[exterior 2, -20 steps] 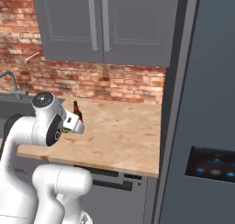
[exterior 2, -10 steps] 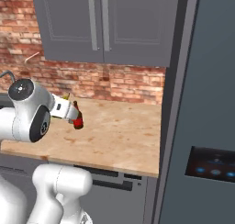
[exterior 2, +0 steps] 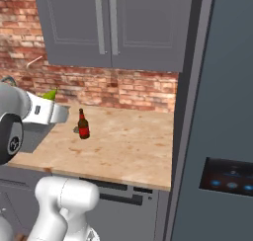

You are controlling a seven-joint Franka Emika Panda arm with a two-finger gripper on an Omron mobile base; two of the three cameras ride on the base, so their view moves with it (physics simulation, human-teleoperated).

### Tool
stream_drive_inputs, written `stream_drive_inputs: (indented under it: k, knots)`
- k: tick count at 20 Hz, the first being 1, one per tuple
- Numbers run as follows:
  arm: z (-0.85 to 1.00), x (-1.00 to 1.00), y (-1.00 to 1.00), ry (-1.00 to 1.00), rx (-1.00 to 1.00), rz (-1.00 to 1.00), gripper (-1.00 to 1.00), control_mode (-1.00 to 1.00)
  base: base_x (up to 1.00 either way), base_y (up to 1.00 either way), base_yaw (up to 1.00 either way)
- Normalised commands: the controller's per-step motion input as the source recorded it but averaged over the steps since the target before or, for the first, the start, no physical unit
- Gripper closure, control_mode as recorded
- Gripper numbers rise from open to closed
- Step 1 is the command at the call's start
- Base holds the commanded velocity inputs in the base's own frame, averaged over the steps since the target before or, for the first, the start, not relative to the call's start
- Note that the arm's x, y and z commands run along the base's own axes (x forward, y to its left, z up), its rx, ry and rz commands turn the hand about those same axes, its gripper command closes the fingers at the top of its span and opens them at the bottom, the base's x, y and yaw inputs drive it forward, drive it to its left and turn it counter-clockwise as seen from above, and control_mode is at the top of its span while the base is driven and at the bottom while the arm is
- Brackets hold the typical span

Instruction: Place the beer on the top shelf of the fridge to keep it out of children's reach, and place the pear and garlic on lower shelves for easy access.

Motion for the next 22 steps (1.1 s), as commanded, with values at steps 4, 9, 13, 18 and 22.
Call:
stream_drive_inputs:
  k: [4,9,13,18,22]
  knots:
    - [0.06,-0.25,-0.06,-0.03,0.0,0.0,1.0,1.0,-0.75,-0.21,-0.01]
    - [0.0,0.0,0.0,0.0,0.0,0.0,1.0,1.0,-1.0,-0.26,-0.2]
    - [0.0,0.0,0.0,0.0,0.0,0.0,1.0,1.0,-0.87,-0.21,-0.45]
    - [0.0,0.0,0.0,0.0,0.0,0.0,1.0,1.0,-0.38,-0.17,-0.64]
    - [0.0,0.0,0.0,0.0,0.0,0.0,1.0,1.0,-0.01,-0.28,-0.6]
